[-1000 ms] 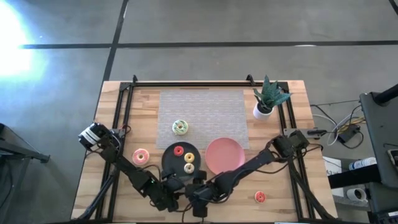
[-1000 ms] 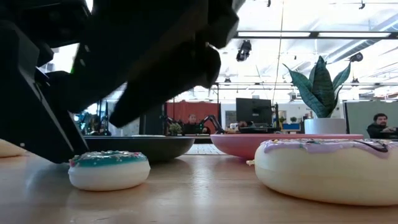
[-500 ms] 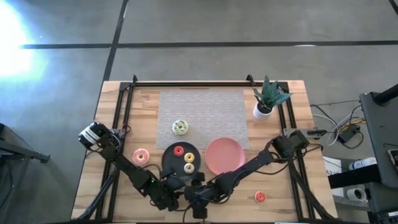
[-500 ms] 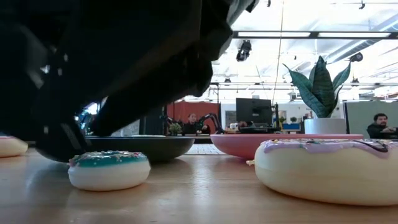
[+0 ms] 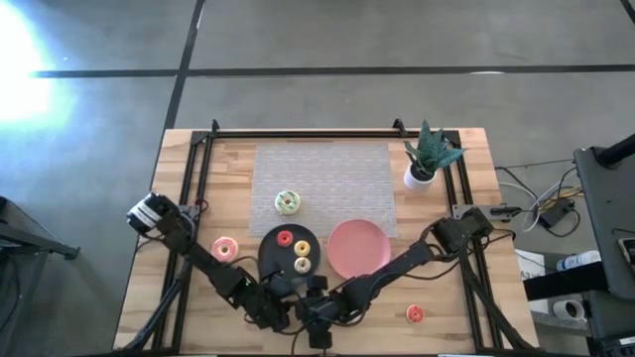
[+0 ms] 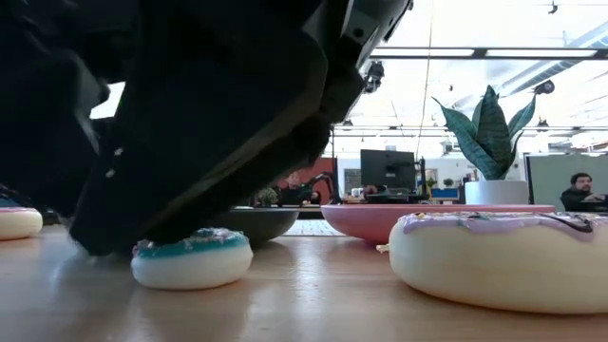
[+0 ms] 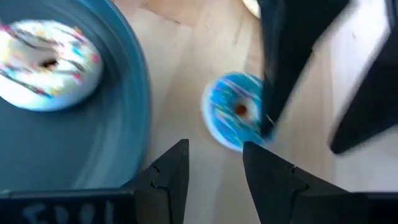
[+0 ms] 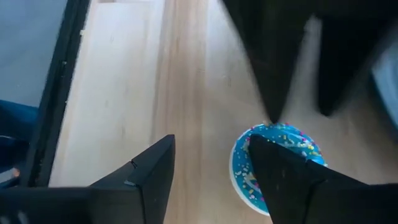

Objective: Pick & Place donuts
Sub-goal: Put the small blue doughnut on the black plate

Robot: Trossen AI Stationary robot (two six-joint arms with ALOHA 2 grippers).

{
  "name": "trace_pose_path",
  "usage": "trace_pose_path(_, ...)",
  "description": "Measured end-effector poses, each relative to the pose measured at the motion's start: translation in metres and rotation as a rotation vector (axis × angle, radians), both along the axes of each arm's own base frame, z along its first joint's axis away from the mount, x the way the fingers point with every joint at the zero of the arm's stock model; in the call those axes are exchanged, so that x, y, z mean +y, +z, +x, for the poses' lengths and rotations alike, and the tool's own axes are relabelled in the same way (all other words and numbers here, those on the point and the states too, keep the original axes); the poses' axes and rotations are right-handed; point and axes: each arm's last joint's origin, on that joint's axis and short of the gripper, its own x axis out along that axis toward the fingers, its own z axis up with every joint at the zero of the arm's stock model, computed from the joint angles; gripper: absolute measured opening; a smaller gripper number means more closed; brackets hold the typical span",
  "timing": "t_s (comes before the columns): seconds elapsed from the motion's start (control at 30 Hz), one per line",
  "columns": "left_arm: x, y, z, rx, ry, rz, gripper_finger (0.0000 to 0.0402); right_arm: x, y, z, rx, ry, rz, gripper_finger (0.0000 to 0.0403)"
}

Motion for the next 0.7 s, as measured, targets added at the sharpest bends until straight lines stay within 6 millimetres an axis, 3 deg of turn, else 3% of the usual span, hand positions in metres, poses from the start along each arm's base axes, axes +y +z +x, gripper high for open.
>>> trace_pose_path(0.37, -0.011, 0.011, -0.016, -0.016, 0.028, -0.020, 0.0125, -0.001, 0.023, -0.003, 0.054, -0.125, 0.034, 0.0196)
trace_pose_path(0.7, -0.009, 0.018, -0.020, -0.019, 0.052, -0.018, 0.0125, -0.027, 0.012, 0.001, 0.127, -0.304, 0.079, 0.0196)
